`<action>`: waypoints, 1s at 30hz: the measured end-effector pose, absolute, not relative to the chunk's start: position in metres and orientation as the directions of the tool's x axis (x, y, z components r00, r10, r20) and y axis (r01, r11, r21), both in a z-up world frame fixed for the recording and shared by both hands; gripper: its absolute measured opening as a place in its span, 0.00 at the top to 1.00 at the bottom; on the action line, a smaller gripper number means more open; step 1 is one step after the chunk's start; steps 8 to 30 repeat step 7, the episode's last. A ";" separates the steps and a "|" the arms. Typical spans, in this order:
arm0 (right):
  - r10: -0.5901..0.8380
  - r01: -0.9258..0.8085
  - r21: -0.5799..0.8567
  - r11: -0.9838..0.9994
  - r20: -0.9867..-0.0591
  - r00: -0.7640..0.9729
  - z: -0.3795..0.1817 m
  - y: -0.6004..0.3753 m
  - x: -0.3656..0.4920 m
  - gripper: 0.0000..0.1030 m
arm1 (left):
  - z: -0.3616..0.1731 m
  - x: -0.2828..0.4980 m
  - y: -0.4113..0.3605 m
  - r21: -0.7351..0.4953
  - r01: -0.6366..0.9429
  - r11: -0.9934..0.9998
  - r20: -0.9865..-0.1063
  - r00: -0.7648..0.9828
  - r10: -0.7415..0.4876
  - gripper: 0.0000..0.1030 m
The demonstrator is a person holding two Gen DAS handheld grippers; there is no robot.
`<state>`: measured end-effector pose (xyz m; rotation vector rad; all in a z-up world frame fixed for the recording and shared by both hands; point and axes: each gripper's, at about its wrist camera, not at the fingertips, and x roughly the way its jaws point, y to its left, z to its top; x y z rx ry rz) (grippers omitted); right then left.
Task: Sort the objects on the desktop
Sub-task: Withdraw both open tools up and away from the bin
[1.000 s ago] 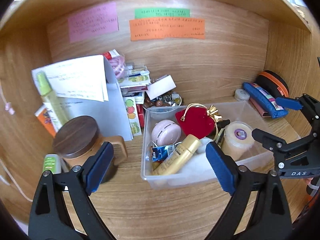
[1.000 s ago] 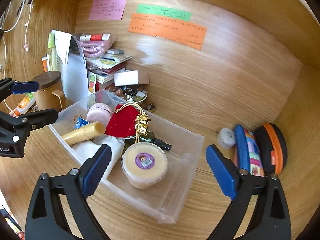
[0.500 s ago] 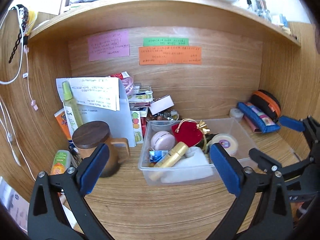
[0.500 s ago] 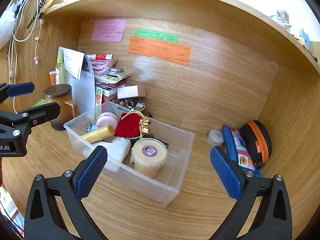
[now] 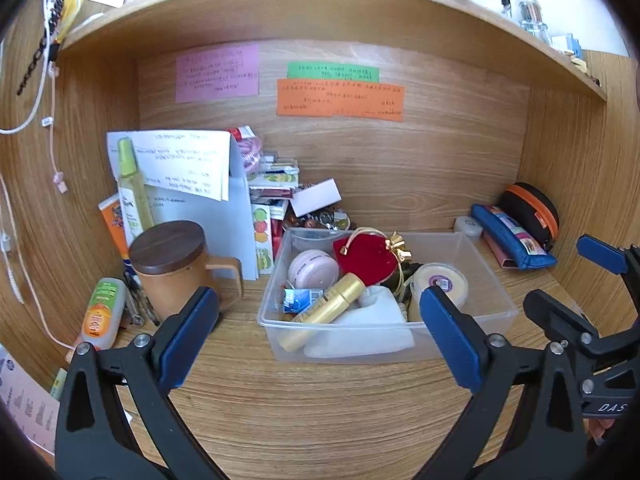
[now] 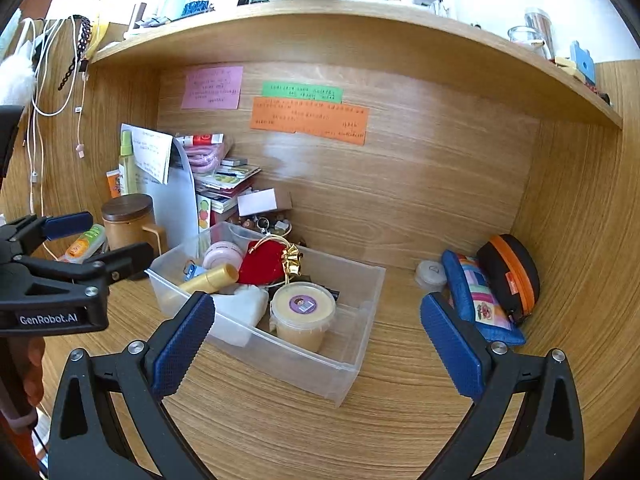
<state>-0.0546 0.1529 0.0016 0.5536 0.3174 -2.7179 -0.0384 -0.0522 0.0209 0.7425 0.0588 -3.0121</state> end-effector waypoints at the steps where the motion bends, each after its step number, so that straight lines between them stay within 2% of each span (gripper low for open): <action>1: -0.287 0.376 -0.143 -0.916 -0.420 -0.861 0.000 0.152 -0.057 0.00 | 0.019 -0.041 -0.052 -0.029 0.044 -0.999 -0.470 -0.882 -0.025 0.01; 7: -0.294 0.382 -0.106 -0.918 -0.464 -0.836 -0.011 0.152 -0.071 0.00 | 0.011 -0.050 -0.050 -0.039 0.035 -0.999 -0.484 -0.875 -0.012 0.01; 30: -0.294 0.382 -0.106 -0.918 -0.464 -0.836 -0.011 0.152 -0.071 0.00 | 0.011 -0.050 -0.050 -0.039 0.035 -0.999 -0.484 -0.875 -0.012 0.01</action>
